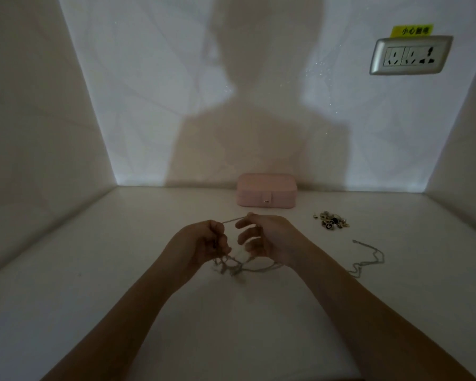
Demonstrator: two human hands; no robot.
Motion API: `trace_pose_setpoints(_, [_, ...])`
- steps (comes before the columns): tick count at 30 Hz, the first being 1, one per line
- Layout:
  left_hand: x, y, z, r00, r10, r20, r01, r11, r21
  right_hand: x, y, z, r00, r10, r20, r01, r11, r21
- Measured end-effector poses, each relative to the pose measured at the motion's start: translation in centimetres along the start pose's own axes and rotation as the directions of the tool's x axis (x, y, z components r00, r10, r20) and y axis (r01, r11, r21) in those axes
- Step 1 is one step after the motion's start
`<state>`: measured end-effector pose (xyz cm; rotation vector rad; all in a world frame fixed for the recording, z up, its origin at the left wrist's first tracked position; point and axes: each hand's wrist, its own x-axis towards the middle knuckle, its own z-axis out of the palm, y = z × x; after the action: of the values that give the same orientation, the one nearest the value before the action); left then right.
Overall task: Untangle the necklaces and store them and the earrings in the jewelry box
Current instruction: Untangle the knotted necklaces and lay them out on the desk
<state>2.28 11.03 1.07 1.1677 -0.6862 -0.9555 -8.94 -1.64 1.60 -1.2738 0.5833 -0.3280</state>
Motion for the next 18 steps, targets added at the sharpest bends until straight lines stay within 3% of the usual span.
trace_pose_setpoints(4, [0.0, 0.5, -0.6, 0.999, -0.019, 0.049, 0.029, 0.973, -0.230, 0.3, -0.1, -0.5, 0.995, 0.104, 0.000, -0.104, 0.990, -0.097])
trace_pose_setpoints(7, [0.0, 0.4, -0.7, 0.998, -0.018, 0.054, 0.032, 0.964, -0.263, 0.4, -0.1, -0.6, 0.993, 0.065, -0.096, -0.088, 0.962, -0.259])
trace_pose_setpoints(11, [0.3, 0.2, -1.2, 0.999, 0.036, 0.007, -0.034, 0.977, -0.210, 0.2, -0.3, -1.3, 0.999, -0.003, -0.054, -0.017, 0.929, -0.371])
trace_pose_setpoints(18, [0.8, 0.2, -2.8, 0.941, 0.186, -0.282, -0.163, 0.981, 0.103, -0.4, -1.4, -3.4, 0.985, -0.150, -0.081, 0.071, 0.791, -0.607])
